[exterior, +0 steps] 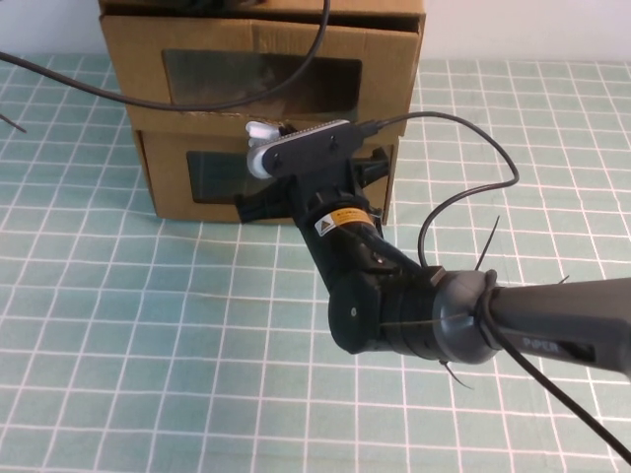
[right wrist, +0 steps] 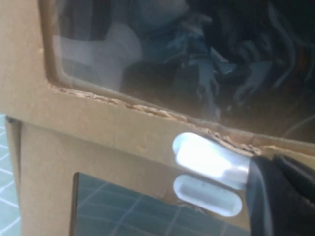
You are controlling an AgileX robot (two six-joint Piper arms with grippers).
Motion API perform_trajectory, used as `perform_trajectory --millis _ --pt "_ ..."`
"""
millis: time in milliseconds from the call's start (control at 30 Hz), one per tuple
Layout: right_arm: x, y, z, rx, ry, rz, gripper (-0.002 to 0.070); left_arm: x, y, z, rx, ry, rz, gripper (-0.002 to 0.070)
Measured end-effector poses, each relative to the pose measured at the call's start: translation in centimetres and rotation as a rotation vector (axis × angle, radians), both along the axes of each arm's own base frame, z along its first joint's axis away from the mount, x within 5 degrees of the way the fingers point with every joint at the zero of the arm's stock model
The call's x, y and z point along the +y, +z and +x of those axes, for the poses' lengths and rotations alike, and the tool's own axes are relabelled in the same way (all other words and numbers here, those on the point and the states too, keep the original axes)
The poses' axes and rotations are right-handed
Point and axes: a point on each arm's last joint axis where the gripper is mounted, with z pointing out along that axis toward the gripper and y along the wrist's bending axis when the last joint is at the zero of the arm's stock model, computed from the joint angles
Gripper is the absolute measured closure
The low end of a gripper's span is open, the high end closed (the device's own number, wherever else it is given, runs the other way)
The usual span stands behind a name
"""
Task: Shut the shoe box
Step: Close the shoe box with your right arm
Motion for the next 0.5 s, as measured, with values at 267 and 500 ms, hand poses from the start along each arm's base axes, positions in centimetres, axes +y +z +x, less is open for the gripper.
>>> perform_trajectory --millis 267,500 --pt "-0.6 0.2 0.0 -0.062 -0.110 -0.111 0.0690 -0.1 -0.2 0.1 0.011 -0.002 -0.011 0.0680" --pt "-0.9 2.0 -0.4 -0.016 -0.081 -0.101 0.0690 -0.3 -0.7 0.5 0.029 -0.001 -0.036 0.0680"
